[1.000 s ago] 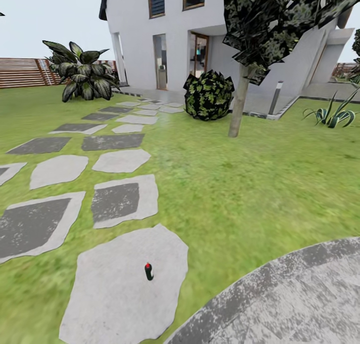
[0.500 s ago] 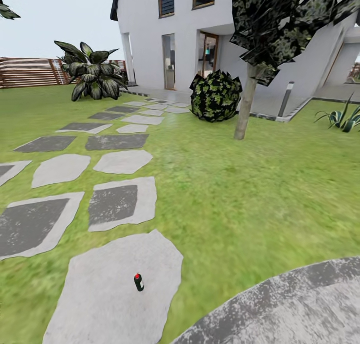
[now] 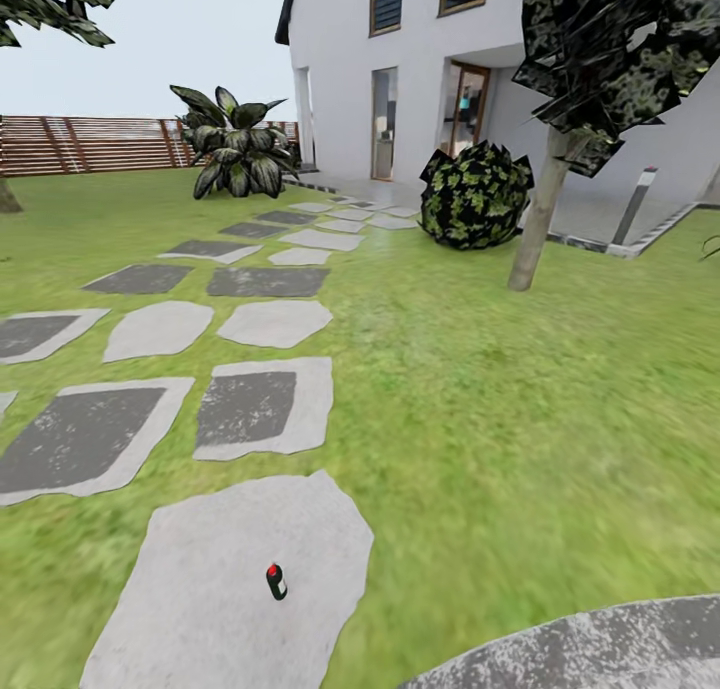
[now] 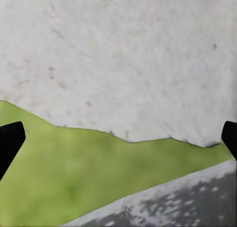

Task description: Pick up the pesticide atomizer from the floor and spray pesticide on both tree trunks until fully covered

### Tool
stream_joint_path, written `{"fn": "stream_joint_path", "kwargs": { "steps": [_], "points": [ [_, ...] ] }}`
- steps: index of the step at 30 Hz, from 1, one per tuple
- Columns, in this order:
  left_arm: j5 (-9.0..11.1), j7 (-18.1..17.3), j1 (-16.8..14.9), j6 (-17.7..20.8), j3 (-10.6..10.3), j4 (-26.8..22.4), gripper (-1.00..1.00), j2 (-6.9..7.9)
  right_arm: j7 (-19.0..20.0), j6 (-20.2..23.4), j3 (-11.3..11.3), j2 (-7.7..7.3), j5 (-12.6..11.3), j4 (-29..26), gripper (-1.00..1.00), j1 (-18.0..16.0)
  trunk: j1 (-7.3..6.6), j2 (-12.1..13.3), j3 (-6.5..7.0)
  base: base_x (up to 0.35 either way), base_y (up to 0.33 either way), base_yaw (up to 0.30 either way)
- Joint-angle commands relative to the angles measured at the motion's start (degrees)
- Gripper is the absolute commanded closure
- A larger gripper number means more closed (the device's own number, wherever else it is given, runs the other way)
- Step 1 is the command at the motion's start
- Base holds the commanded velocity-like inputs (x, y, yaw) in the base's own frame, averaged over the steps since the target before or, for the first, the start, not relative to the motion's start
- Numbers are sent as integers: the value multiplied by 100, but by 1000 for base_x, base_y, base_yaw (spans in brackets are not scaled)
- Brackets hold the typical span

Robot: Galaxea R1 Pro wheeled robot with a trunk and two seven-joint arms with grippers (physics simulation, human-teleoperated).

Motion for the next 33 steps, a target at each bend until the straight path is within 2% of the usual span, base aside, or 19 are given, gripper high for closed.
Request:
{"fn": "stream_joint_path", "kwargs": {
  "steps": [1, 9, 12, 14, 15, 16, 21, 26, 33],
  "points": [
    [30, 0, -3, -20, -1, 5, -100, 1, -2, -17, 0, 0, 2, 4, -100, -2, 0, -1, -5, 107, -66, 82],
    [-5, -7, -59, -16, -14, -37, -100, -1, -6, -17, 9, 15, 4, -5, -100, -3, 0, -1, -5, 27, -17, 21],
    [-27, -33, -432, 24, -26, -155, -100, 40, -3, -17, 9, 23, 0, -149, -100, -47, 0, -1, -5, 3, -2, 2],
    [-25, -71, -1003, 72, -49, -164, -100, 117, -2, -10, 9, 25, 1, -364, -100, -336, 0, -1, -5, 0, 0, 0],
    [-26, -78, -1391, 122, -60, -135, -100, 147, -3, 1, 9, 26, 5, -413, -100, -767, 0, -1, -5, 0, 0, 0],
    [-31, -78, -1601, 210, -64, -124, -100, 158, -5, 5, 9, 26, 6, -388, -100, -1085, 0, -1, -5, 0, 0, 0],
    [-48, -58, -2248, 792, -71, -114, -100, 159, -2, 26, 9, 26, 3, -185, -100, -1856, 0, -1, -5, 0, 0, 0],
    [-109, -52, -2455, 899, -81, -178, -100, 149, 35, 21, 8, 2, -2, -152, -100, -2019, 0, -1, -5, 0, 0, 0],
    [-127, -41, -2430, 693, -94, -186, -100, 136, 50, 16, 19, -17, 0, -151, -100, -2036, 0, -1, -5, 5, -1, 0]
  ]
}}
